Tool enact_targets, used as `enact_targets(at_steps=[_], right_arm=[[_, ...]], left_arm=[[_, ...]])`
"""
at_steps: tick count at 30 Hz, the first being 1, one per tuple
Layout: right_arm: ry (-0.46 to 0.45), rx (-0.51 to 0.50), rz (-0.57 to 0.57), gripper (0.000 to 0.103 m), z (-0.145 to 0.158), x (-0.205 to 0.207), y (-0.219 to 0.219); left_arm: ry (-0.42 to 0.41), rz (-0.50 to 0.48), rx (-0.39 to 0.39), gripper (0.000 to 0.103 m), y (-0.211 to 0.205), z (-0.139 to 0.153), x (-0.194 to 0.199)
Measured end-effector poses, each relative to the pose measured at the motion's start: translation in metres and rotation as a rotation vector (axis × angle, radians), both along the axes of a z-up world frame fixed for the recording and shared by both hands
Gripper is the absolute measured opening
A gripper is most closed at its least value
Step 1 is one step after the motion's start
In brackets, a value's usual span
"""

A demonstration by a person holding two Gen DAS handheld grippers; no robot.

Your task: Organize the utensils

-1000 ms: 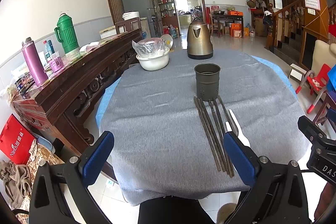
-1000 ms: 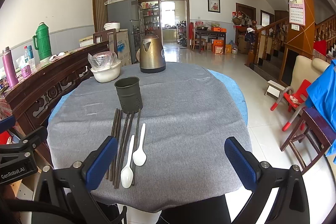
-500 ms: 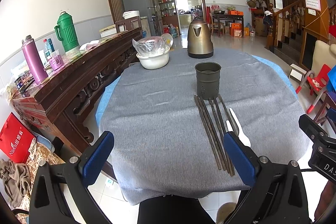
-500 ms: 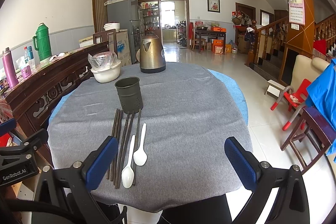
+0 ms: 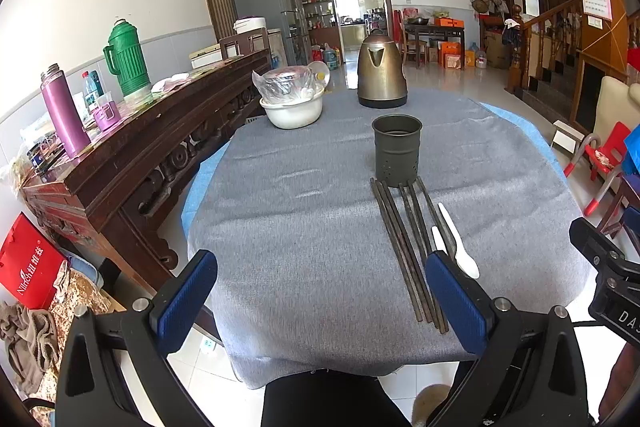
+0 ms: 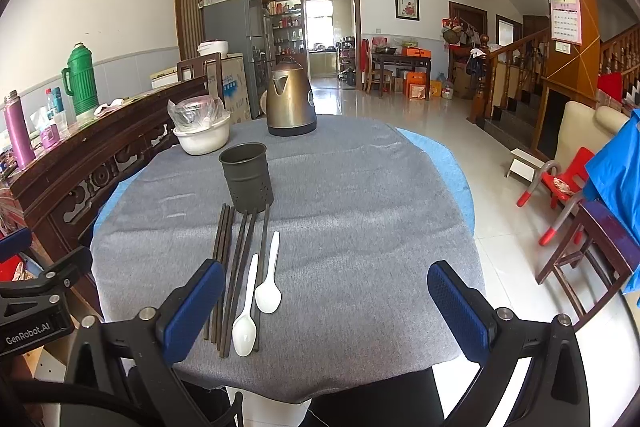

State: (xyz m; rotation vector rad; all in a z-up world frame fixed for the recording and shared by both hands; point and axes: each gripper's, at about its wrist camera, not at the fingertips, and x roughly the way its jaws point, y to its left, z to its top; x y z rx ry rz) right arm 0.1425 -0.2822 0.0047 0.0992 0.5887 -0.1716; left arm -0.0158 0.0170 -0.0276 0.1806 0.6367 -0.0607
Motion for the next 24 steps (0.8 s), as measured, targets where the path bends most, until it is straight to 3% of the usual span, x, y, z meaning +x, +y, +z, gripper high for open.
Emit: enact_targets(at_steps=[8, 12, 15, 17, 19, 21, 24], right_arm=[[0.015, 0.015, 0.012, 0.102, -0.003, 0.005, -0.004], [0.072, 0.104, 0.072, 0.098, -0.009, 0.029, -0.019], [0.155, 0.221, 0.114, 0.077, -0.021, 0.058, -0.034], [0.216, 0.299, 0.140, 0.056, -0.034, 0.082, -0.041], [0.263, 0.361, 0.165, 0.046, -0.046, 0.104, -0.042], [0.307, 0.408, 0.195, 0.039, -0.060, 0.126, -0.040], [0.370, 0.449, 0.231, 0.039, -0.081, 0.160, -0.032]], left_arm=[[0.029, -0.011, -0.010, 0.103, 0.001, -0.006, 0.005], [0.133, -0.059, -0.072, 0.103, 0.004, -0.023, 0.022], [0.206, -0.079, -0.115, 0.103, 0.005, -0.038, 0.036], [0.244, -0.088, -0.142, 0.103, 0.005, -0.048, 0.042], [0.283, -0.102, -0.173, 0.102, 0.006, -0.059, 0.049], [0.309, -0.117, -0.187, 0.095, 0.005, -0.067, 0.054], [0.359, -0.152, -0.219, 0.064, 0.004, -0.077, 0.063]])
